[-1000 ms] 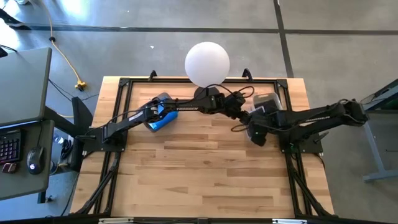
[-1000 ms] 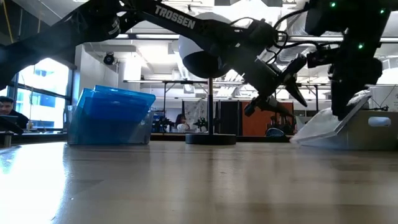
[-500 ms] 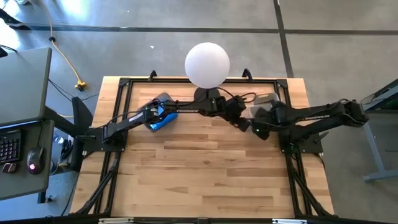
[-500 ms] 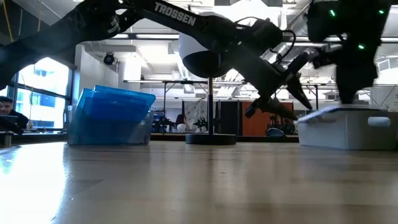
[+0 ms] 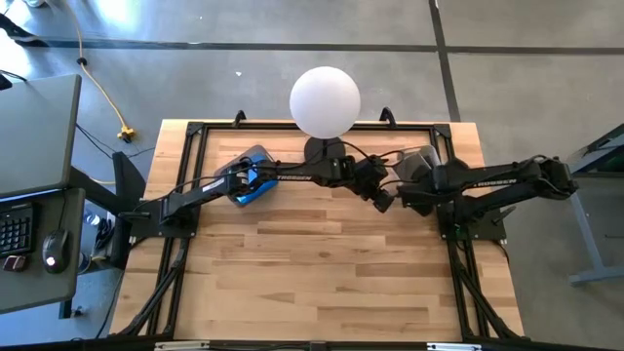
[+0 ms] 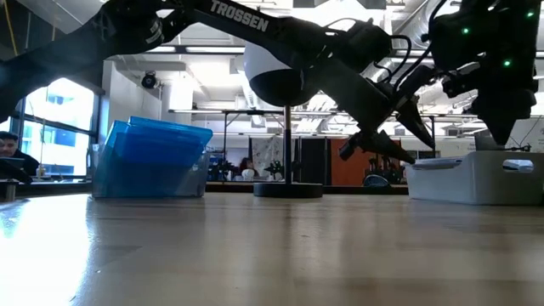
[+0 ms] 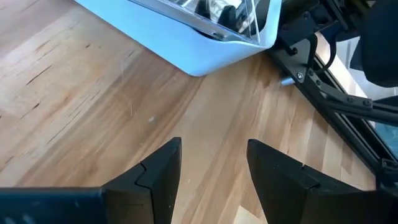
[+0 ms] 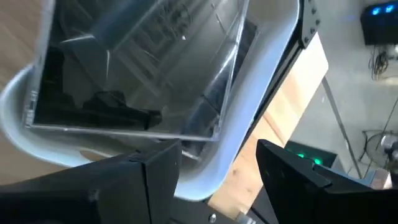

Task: Pick & place jewel cases by type
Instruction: Put the black CD case into the gray bin

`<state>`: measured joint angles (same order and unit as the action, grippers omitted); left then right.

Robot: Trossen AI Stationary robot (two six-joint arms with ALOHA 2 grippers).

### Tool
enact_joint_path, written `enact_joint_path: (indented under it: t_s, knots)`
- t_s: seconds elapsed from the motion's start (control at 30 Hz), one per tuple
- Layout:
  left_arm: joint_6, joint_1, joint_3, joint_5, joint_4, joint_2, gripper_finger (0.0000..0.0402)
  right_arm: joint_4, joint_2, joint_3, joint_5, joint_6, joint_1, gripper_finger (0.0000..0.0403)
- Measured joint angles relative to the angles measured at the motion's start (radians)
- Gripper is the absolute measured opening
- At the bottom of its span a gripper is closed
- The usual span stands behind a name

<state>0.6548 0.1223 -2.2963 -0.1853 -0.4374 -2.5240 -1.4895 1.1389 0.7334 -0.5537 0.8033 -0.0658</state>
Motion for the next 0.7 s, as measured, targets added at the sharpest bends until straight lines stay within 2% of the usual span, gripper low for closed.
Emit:
enact_joint_path:
  t_s: [0.13,0.33,0.43,0.6,0.7]
  knots:
    - [0.000,0.000,0.000,0.027,-0.007,0.000,0.0182,0.060,0.000,0.001,-0.017,-0.074,0.000,0.0204]
    - [-0.033,0.008,0.000,0.235,-0.009,0.000,0.0182,0.313,0.000,0.001,0.003,-0.244,0.000,0.0204]
    - [-0.040,0.011,0.000,0.198,-0.025,0.000,0.0182,0.423,0.000,0.002,0.043,-0.313,0.000,0.0204]
    - [-0.080,-0.005,0.003,0.116,-0.104,0.012,0.0182,0.433,0.000,0.003,0.050,-0.331,0.001,0.0204]
    - [-0.135,-0.040,0.003,0.112,-0.129,0.043,0.0182,0.435,0.000,0.003,0.055,-0.333,0.002,0.0204]
